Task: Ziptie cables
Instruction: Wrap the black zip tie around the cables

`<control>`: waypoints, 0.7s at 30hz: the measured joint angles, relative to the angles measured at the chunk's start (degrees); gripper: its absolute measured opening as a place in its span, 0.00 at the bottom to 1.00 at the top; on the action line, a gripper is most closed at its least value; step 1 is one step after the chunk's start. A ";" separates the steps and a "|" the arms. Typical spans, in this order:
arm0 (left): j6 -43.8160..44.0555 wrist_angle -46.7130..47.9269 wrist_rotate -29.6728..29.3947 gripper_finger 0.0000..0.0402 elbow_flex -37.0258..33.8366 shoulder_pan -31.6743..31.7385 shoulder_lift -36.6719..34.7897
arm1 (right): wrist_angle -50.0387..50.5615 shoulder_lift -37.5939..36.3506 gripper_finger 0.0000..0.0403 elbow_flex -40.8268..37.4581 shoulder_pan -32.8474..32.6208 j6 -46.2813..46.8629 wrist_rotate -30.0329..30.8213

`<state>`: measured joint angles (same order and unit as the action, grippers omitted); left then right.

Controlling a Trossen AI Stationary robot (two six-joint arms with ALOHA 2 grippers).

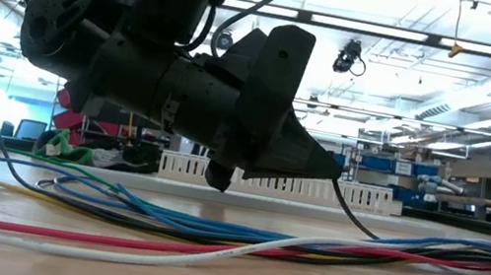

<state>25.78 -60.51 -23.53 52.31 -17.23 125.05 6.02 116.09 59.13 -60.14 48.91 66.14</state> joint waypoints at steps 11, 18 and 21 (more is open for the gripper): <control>0.00 0.00 -0.02 0.00 0.00 0.00 0.00 | -12.57 0.00 0.00 0.00 5.15 -15.27 -12.74; -0.14 0.00 0.38 0.00 0.02 -0.02 0.00 | -20.26 0.00 0.00 0.00 8.94 -24.59 -20.27; -0.22 0.00 0.50 0.00 0.02 -0.02 0.00 | -21.27 0.00 0.00 0.00 9.61 -25.93 -20.49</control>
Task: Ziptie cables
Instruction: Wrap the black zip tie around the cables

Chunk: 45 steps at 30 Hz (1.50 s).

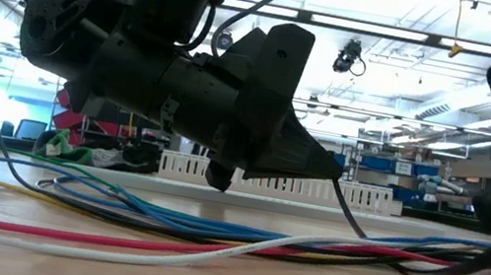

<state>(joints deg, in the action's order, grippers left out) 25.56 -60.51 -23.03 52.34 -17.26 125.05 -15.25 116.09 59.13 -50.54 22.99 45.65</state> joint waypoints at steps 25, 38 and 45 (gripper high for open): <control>-1.53 0.02 0.79 0.00 0.00 0.02 0.00 | -4.83 0.00 0.10 0.00 0.43 -4.60 2.58; -1.51 0.13 0.79 0.00 0.00 0.02 0.00 | -11.36 0.00 0.10 -5.71 0.41 1.65 2.67; -1.53 0.24 0.83 0.00 0.00 0.02 0.00 | -21.74 0.00 0.01 -9.82 0.72 0.43 2.21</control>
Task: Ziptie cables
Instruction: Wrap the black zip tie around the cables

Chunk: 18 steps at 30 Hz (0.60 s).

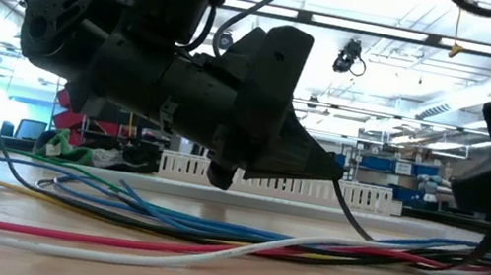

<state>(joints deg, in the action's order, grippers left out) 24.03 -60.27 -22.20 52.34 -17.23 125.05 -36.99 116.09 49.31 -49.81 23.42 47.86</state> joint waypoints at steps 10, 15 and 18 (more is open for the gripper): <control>-3.48 -0.22 0.19 0.00 0.00 0.07 0.00 | -17.54 0.00 0.00 -6.68 3.15 6.79 -10.89; -10.29 -3.39 0.00 0.00 0.04 -0.71 0.00 | -23.17 0.00 0.00 -9.03 5.03 11.61 -15.33; -13.10 -4.93 0.07 0.00 0.06 -0.90 -0.38 | -24.65 0.00 0.00 -9.89 6.24 14.93 -17.81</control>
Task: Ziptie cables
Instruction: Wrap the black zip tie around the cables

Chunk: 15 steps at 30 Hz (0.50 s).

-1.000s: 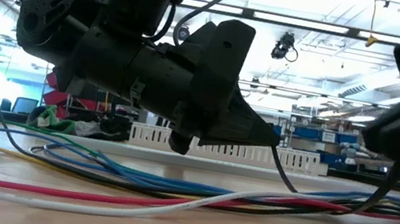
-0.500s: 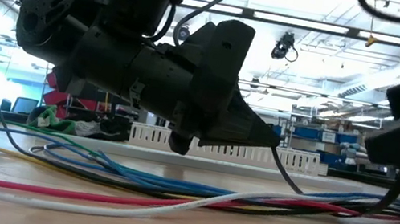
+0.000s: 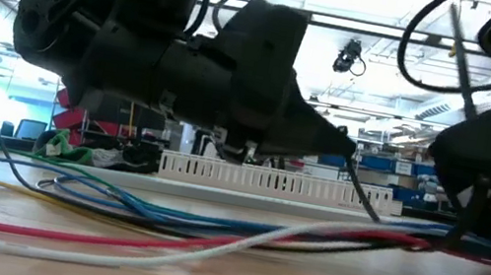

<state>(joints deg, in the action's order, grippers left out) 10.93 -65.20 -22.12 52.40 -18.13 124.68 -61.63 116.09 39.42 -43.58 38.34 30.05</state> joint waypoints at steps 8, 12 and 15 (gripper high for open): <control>-9.28 0.56 0.10 0.00 2.67 -1.61 -0.67 | -0.74 0.00 0.00 -0.85 3.26 5.29 -5.33; -14.77 0.89 -0.23 0.00 3.47 -2.92 -0.69 | -2.38 0.02 0.00 -0.85 4.69 5.80 -7.82; -17.22 1.62 -2.72 0.00 3.46 -3.86 -1.12 | -2.46 0.00 0.00 -0.87 5.07 6.01 -8.16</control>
<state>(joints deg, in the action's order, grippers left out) -6.29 -63.58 -24.85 55.86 -21.99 123.56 -64.10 116.09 38.55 -38.51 44.36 21.89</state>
